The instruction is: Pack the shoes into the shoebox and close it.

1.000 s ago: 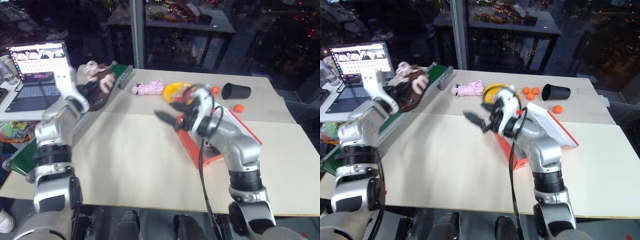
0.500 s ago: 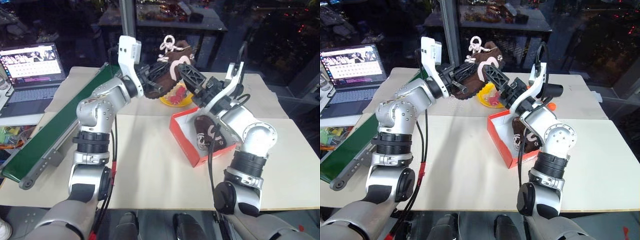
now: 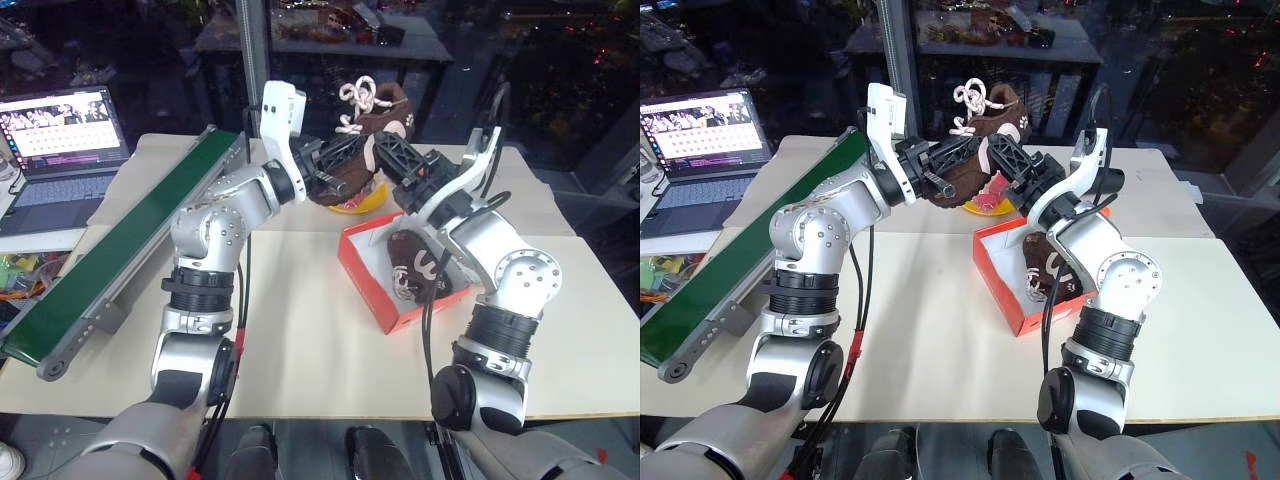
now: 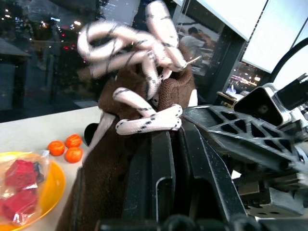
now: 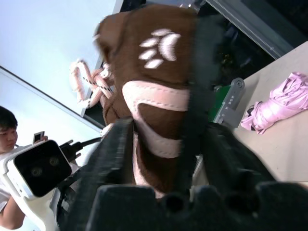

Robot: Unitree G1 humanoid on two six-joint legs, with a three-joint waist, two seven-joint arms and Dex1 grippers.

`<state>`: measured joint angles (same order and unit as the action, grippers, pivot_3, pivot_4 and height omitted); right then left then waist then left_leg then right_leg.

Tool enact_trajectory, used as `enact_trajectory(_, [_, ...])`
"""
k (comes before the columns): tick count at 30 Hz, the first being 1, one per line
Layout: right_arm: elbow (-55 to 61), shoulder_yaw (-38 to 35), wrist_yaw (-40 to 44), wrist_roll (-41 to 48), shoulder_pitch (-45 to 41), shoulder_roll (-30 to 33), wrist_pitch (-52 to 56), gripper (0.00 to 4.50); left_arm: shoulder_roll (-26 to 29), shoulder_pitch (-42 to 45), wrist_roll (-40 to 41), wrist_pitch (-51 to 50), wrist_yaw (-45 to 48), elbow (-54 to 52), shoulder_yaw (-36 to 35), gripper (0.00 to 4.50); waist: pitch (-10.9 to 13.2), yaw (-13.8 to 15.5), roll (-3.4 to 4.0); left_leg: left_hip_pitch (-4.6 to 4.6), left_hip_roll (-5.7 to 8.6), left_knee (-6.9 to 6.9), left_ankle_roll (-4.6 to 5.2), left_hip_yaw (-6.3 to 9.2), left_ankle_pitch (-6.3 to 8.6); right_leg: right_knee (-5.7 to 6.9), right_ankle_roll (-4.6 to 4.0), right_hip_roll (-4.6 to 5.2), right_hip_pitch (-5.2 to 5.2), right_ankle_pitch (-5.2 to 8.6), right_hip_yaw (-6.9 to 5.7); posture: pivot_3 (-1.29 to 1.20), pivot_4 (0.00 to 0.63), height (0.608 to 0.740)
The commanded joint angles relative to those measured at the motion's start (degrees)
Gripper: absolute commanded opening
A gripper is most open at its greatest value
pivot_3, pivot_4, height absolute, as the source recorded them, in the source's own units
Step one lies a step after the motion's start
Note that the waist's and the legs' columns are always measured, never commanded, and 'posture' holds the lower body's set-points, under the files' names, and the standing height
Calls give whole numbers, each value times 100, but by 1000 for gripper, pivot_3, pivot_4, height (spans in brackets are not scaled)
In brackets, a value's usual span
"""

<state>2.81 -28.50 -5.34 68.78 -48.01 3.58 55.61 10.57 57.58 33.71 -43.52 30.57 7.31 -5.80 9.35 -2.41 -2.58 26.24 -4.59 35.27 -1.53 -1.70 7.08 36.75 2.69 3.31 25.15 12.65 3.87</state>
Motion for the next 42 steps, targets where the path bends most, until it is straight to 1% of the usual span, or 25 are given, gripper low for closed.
enact_trajectory(1, [86, -47, -7, 67, -153, 130, -457, 609, -66, -6, 303, -123, -122, -296, -244, 755, 0, -1, 0, 0, 0, 0, 0, 0, 0, 0, 0, 0, 0, 0, 0, 0, 150, 736])
enact_trajectory(2, [49, -53, -10, 19, -177, 169, -536, 528, -48, -19, 382, -179, -125, -318, -322, 979, 0, 0, 0, 0, 0, 0, 0, 0, 0, -1, 0, 0, 0, 0, 0, 0, 150, 736])
enact_trajectory(5, [-34, 71, 96, -348, -203, 486, -743, 494, 115, -96, 354, -258, -154, -452, -307, 2100, 1, 0, 1, 1, 1, 0, 0, 0, 0, -2, 1, 0, 0, 0, 0, 0, 150, 736])
enact_trajectory(7, [-144, 224, 267, -726, -245, 882, -841, 486, 230, -173, 422, -410, -196, -525, -377, 2763, 1, 7, 1, 1, 1, 0, 0, 0, 0, -2, 1, 1, 0, 1, 0, 0, 150, 736])
enact_trajectory(9, [-362, 387, 532, -1105, -348, 1433, -848, 484, 457, -314, 487, -583, -110, -657, -413, 3541, 1, 3, 2, 1, 2, 0, 0, 0, 0, -2, 1, 1, 0, 1, 0, 0, 150, 736])
enact_trajectory(11, [-507, 637, 800, -1440, -376, 1911, -748, 483, 614, -409, 509, -655, -94, -748, -432, 3561, 6, 1, 10, 1, 3, -1, 0, 0, 0, -4, 1, 2, 0, 1, 1, 0, 150, 736])
enact_trajectory(13, [-684, 1049, 1185, -1879, -350, 2538, -499, 477, 791, -515, 520, -682, -128, -803, -512, 3561, 10, 0, 16, 1, 3, -4, 0, 0, 0, -5, 1, 2, 2, 2, 1, 0, 150, 736])
enact_trajectory(14, [-733, 1389, 1522, -2117, -294, 2954, -313, 476, 885, -583, 498, -673, -168, -820, -569, 3561, 11, 0, 18, 1, 4, -5, 0, 0, 0, -6, 1, 2, 2, 2, 2, 0, 150, 736])
enact_trajectory(15, [-779, 1614, 1777, -2270, -264, 3219, -208, 476, 938, -623, 485, -660, -203, -828, -597, 3561, 13, -1, 20, 0, 4, -6, 0, 0, 0, -7, 0, 2, 2, 2, 3, 0, 150, 736])
enact_trajectory(17, [-831, 1948, 2286, -2417, -123, 3613, 29, 476, 1027, -745, 446, -632, -245, -890, -594, 3561, 13, -5, 20, 0, 5, -6, 0, -1, 0, -7, 0, 2, 3, 2, 4, 0, 150, 736])
enact_trajectory(20, [-805, 2312, 2882, -2579, 130, 3919, 232, 476, 1059, -882, 433, -612, -302, -1023, -532, 3561, 13, -4, 20, -3, 5, -7, 0, 0, 0, -9, -1, 2, -1, 3, 5, 0, 150, 736])
enact_trajectory(27, [-880, 2671, 3538, -2943, 455, 3957, 403, 476, 1032, -1129, 423, -648, -426, -1269, -400, 3561, 13, 10, 20, -2, 8, -1, 0, 0, 0, -9, 2, 3, 0, 3, 8, 0, 150, 736])
enact_trajectory(29, [-852, 2899, 3812, -3138, 540, 3976, 275, 476, 1093, -1208, 372, -696, -460, -1356, -315, 3561, 13, 14, 20, -2, 9, -1, 0, 0, 0, -9, 2, 3, 0, 4, 8, 0, 150, 736])
enact_trajectory(34, [-982, 3410, 4326, -3636, 531, 3926, 90, 476, 1031, -1315, 525, -870, -656, -1663, -378, 3561, 13, 10, 20, -2, 9, 1, 0, 0, 0, -7, 3, 3, 0, 4, 9, 0, 150, 736])
enact_trajectory(38, [-1573, 3936, 4769, -4121, 395, 3794, -153, 476, 1056, -1475, 544, -970, -776, -1882, -381, 3561, 13, 14, 20, -3, 10, 1, 0, 0, 1, -8, 3, 3, -2, 4, 9, 0, 150, 736])
enact_trajectory(41, [-2384, 4401, 5116, -4669, 153, 3544, -631, 476, 1096, -1620, 531, -1017, -847, -2042, -404, 3561, 12, -3, 19, -10, 10, 2, 0, 0, 0, -7, 3, 3, -7, 4, 9, 0, 150, 736])
enact_trajectory(42, [-2815, 4551, 5186, -4913, 1, 3393, -873, 476, 1093, -1671, 546, -1045, -897, -2110, -432, 3561, 12, 0, 18, -15, 9, 3, 0, 0, 0, -6, 3, 1, -11, 4, 9, 0, 150, 736])
